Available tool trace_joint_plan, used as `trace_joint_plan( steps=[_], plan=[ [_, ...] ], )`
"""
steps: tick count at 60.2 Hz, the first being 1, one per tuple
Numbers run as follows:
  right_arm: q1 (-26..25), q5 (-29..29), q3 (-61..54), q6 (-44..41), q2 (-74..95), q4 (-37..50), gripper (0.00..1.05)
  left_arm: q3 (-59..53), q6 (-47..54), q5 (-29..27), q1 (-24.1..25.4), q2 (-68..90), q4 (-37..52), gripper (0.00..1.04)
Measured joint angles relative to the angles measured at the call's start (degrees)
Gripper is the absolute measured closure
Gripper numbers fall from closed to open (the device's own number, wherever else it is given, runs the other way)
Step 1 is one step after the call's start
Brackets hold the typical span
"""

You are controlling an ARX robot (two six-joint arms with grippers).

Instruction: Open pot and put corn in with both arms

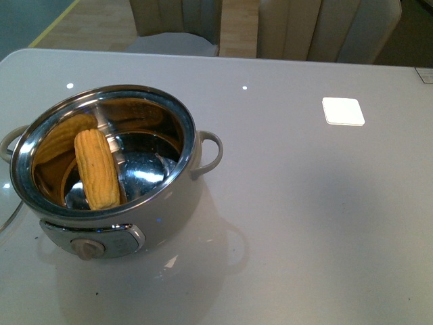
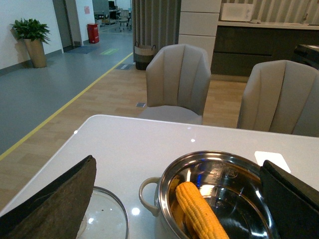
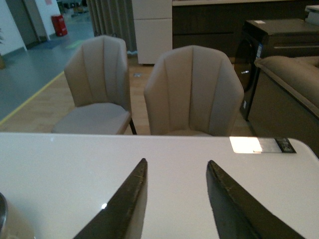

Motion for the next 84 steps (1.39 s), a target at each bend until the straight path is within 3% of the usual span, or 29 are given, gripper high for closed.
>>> trace_joint_plan(
  steps=[11,25,29,33,55,84],
  plan=[
    [-2.73,-3.19,-5.44,-0.94,-5.49,-0.46,1.03,0.0,-0.02,-0.02,0.0,0.0,0.0,0.07],
    [-5.86,-5.99,-10.38,-1.29,-13.46,-3.65,1.03,0.0,-0.02,0.0,0.0,0.0,0.0,0.07],
    [-8.92,-10.32,-11.39,-1.36,-15.85,-5.01,1.03,0.0,-0.02,0.0,0.0,0.0,0.0,0.07],
    [-10.54,-10.43,-12.2,-1.33,-18.05,-6.36,1.03,0.02,-0.02,-0.02,0.0,0.0,0.0,0.07],
    [-10.82,-10.82,-15.8,-1.36,-27.61,-11.08,1.03,0.0,0.0,-0.02,0.0,0.0,0.0,0.07],
    [-10.82,-10.73,-15.82,-1.36,-42.38,-25.4,1.03,0.0,0.0,0.0,0.0,0.0,0.0,0.07]
  ],
)
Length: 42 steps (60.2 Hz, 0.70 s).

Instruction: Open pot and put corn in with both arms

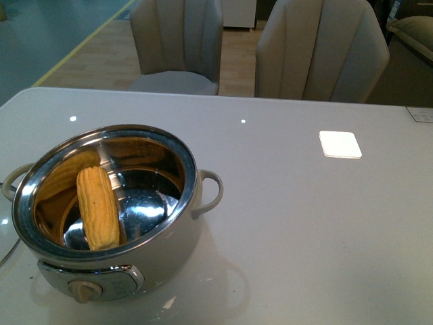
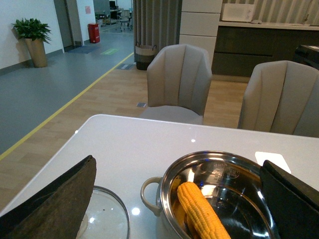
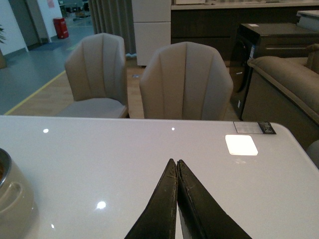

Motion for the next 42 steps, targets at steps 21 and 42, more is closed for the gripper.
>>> trace_joint_plan(
  steps=[21,42],
  plan=[
    [0.0,-0.02,0.02,0.0,-12.48,-13.38,1.03,0.0,0.0,-0.02,0.0,0.0,0.0,0.07],
    [0.0,0.0,0.02,0.0,-13.51,-13.84,1.03,0.0,0.0,0.0,0.0,0.0,0.0,0.07]
  ],
)
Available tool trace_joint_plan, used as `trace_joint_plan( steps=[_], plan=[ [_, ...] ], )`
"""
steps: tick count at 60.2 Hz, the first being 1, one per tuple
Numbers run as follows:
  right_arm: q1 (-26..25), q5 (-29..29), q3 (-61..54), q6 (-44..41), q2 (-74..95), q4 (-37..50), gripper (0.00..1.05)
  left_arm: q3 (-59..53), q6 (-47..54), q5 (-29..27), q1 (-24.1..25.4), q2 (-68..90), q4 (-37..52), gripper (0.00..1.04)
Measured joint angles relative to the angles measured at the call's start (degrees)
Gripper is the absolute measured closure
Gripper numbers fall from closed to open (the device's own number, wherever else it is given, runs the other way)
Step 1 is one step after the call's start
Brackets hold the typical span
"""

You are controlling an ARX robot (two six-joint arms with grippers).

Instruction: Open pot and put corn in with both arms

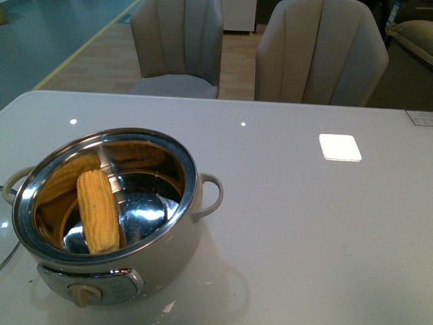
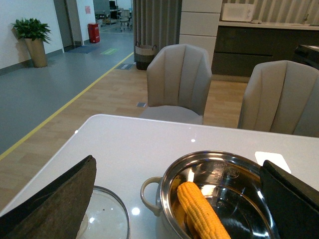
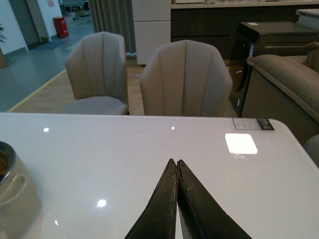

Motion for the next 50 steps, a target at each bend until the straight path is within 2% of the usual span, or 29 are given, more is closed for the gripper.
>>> trace_joint_plan(
  steps=[9,19,26,38,50],
  plan=[
    [0.0,0.0,0.0,-0.02,0.0,0.0,1.02,0.0,0.0,0.0,0.0,0.0,0.0,0.07],
    [0.0,0.0,0.0,-0.09,0.0,0.0,0.71,0.0,0.0,0.0,0.0,0.0,0.0,0.07],
    [0.0,0.0,0.0,-0.07,0.0,0.0,0.43,0.0,0.0,0.0,0.0,0.0,0.0,0.07],
    [0.0,0.0,0.0,-0.07,-0.02,0.0,0.09,0.0,0.0,0.0,0.0,0.0,0.0,0.07],
    [0.0,0.0,0.0,-0.07,-0.02,0.0,0.09,0.0,0.0,0.0,0.0,0.0,0.0,0.07]
  ],
)
